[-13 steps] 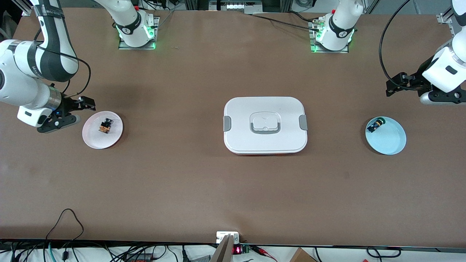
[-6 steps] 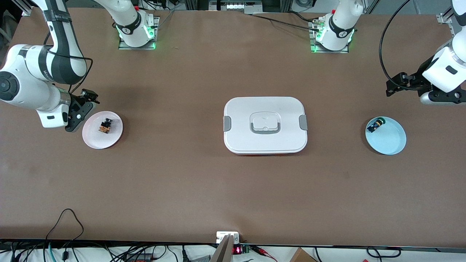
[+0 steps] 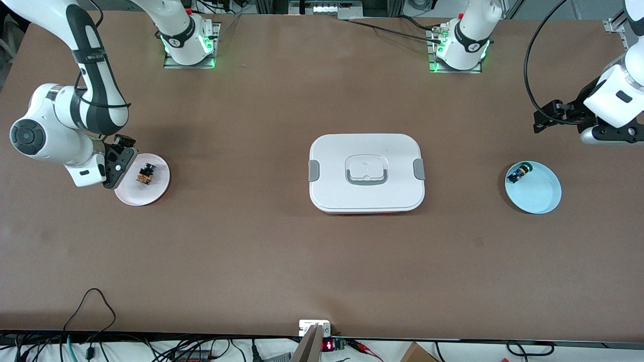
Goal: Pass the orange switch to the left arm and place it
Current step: 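Lower the right gripper over the orange switch and close on it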
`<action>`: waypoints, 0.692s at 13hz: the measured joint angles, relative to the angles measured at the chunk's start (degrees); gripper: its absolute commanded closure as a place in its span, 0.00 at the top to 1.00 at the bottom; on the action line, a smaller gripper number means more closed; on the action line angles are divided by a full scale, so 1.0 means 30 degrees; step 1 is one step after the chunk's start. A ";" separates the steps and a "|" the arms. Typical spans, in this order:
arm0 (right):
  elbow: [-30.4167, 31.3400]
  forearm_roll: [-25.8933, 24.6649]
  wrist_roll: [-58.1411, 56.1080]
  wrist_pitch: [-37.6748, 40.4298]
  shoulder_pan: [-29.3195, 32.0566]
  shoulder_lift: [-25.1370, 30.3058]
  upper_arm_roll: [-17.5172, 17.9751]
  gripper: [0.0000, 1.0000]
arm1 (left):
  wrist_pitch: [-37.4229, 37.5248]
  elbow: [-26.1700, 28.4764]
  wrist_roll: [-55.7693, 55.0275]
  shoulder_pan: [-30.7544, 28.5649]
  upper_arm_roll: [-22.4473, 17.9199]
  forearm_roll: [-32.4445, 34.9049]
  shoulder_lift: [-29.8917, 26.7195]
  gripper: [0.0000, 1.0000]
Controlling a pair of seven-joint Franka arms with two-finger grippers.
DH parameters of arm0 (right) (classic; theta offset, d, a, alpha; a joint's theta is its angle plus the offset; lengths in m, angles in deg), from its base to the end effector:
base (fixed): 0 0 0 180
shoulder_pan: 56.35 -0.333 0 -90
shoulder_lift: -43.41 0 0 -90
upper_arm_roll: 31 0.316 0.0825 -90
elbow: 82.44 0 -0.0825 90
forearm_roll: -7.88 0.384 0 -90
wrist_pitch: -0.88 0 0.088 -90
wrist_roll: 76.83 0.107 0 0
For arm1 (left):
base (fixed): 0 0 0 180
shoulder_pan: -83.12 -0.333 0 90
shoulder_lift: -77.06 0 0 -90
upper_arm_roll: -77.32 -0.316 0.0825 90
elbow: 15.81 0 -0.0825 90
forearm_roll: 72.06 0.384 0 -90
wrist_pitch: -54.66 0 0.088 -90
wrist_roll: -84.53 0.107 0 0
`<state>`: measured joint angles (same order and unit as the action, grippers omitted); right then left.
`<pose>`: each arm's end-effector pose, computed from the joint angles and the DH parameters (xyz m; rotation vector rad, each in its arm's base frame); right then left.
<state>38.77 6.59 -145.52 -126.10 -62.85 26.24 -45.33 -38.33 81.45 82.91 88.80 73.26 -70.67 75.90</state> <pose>0.5495 -0.0756 0.2611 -2.6397 -1.5845 0.3174 0.5486 -0.0127 0.5802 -3.1162 0.0031 0.0836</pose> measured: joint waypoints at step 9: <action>0.0658 0.1058 -0.0124 -0.3338 0.0145 -0.1623 0.0564 1.00 | 0.0007 -0.0029 0.0000 0.0000 -0.0002 0.0000 0.0000 1.00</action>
<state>40.74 9.76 -145.89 -136.12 -62.42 21.38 -43.64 -38.31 81.36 82.91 88.80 73.26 -70.67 75.90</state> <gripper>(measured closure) 0.000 0.000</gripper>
